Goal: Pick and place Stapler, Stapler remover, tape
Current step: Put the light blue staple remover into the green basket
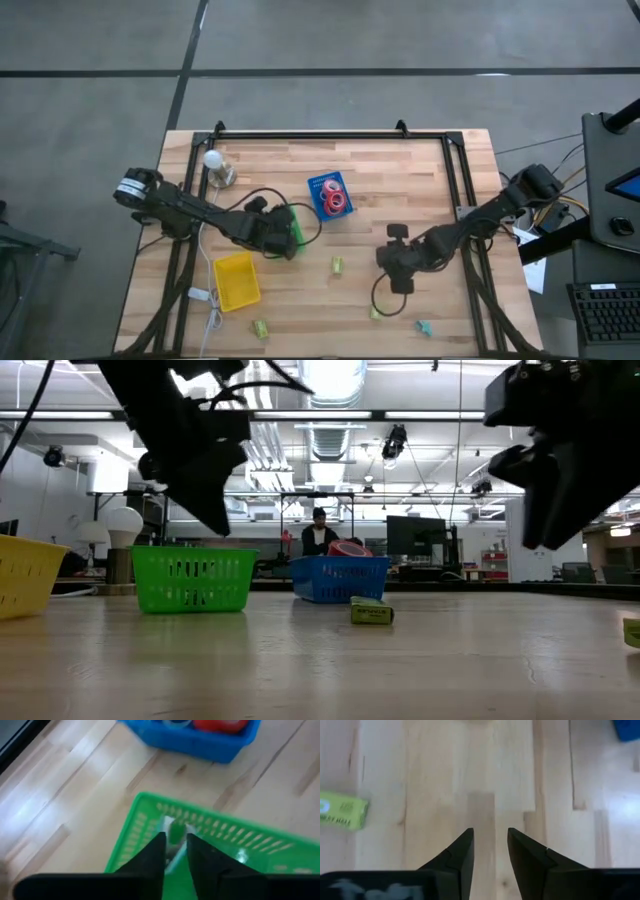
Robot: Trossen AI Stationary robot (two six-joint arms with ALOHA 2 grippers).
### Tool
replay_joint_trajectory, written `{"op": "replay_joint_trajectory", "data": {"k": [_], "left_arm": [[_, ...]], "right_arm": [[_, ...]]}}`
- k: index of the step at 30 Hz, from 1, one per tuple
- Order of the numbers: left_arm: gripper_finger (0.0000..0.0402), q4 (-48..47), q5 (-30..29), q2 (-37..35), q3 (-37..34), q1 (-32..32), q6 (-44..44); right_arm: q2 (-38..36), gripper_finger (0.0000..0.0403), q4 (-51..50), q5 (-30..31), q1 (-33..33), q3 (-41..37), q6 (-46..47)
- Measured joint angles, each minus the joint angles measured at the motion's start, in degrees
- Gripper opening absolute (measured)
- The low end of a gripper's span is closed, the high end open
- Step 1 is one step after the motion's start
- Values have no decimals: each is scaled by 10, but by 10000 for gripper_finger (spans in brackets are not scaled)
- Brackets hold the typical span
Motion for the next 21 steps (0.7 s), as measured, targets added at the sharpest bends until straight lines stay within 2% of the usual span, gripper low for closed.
{"op": "replay_joint_trajectory", "data": {"k": [6,11,13,15,21], "left_arm": [[131,146,-3,-14,1,-5,70],[146,402,2,-16,3,-16,209],[146,510,24,-14,2,-21,268],[145,580,44,-10,1,-28,308],[145,657,88,4,0,-44,357]], "right_arm": [[-33,96,-20,6,51,0,40],[-75,82,-19,21,89,-2,78],[-91,78,-21,21,102,-5,99],[-107,74,-21,7,116,-9,127],[-126,77,-21,-72,151,-16,209]]}}
